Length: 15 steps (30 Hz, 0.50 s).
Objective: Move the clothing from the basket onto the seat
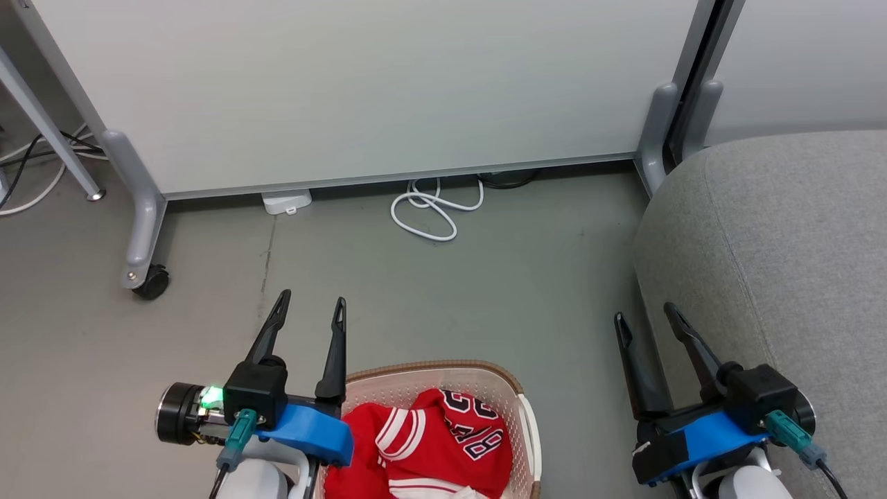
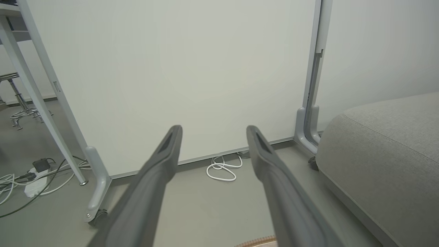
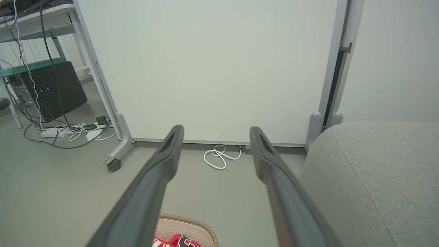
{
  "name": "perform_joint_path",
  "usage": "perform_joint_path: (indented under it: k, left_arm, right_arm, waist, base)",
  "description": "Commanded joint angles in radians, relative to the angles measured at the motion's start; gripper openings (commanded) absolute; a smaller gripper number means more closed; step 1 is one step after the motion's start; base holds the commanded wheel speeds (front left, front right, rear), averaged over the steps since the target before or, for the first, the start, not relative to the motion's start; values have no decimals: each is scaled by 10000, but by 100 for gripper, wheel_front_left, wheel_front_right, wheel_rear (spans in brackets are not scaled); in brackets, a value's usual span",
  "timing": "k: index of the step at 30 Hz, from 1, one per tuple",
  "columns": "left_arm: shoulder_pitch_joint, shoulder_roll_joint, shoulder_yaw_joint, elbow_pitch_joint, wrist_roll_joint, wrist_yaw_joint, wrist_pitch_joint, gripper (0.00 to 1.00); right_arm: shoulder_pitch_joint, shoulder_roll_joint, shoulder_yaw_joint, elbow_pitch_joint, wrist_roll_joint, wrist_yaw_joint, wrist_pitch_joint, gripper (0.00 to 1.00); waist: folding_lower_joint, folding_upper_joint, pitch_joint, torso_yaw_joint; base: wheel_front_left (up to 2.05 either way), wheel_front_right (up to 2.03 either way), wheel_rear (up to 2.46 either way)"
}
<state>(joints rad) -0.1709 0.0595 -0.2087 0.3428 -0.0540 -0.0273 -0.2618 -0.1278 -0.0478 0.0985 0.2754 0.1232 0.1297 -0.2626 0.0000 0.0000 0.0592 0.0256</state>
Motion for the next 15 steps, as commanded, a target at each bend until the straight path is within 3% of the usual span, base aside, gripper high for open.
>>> perform_joint_path:
  k: [1,15]
  left_arm:
    - [-168,19,12,27,10,-40,-49,100]
    - [-1730,299,-632,1831,347,-700,-38,100]
  right_arm:
    - [-162,-44,-14,-26,44,18,-35,100]
    - [-812,-41,-12,-454,-140,18,-35,100]
  waist:
    - [0,0,53,-24]
    - [0,0,1592,-419]
  base:
    - [0,0,0]
    - [0,0,0]
